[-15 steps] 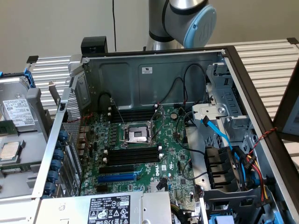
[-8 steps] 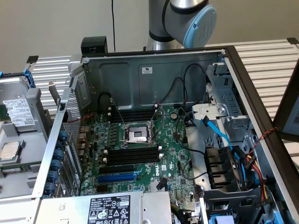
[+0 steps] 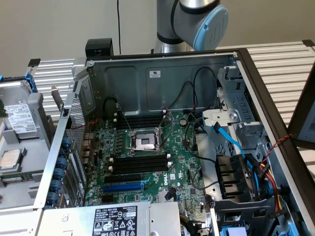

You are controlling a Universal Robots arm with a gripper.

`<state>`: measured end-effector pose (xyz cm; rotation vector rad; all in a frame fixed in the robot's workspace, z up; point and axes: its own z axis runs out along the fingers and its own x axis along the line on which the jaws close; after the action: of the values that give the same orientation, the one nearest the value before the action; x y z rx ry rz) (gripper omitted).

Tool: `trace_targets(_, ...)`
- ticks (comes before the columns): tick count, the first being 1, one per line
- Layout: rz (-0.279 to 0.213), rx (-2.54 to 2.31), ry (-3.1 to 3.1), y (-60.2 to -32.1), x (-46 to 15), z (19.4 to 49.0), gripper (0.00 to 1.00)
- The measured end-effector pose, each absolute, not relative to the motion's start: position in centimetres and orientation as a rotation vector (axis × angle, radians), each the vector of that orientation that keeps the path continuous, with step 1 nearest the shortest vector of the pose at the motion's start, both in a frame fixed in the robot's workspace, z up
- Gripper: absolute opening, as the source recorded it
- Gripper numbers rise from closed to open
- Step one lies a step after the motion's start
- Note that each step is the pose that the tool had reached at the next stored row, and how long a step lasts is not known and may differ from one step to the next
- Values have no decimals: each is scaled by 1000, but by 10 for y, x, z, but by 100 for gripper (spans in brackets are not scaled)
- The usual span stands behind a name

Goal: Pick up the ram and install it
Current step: 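Pick up the ram and move it above insertion slot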

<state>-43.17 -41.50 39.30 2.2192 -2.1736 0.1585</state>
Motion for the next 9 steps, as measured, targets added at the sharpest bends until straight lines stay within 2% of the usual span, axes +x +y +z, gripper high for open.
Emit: trace_targets(9, 159, 2219, -2173, -417, -397, 394, 12)
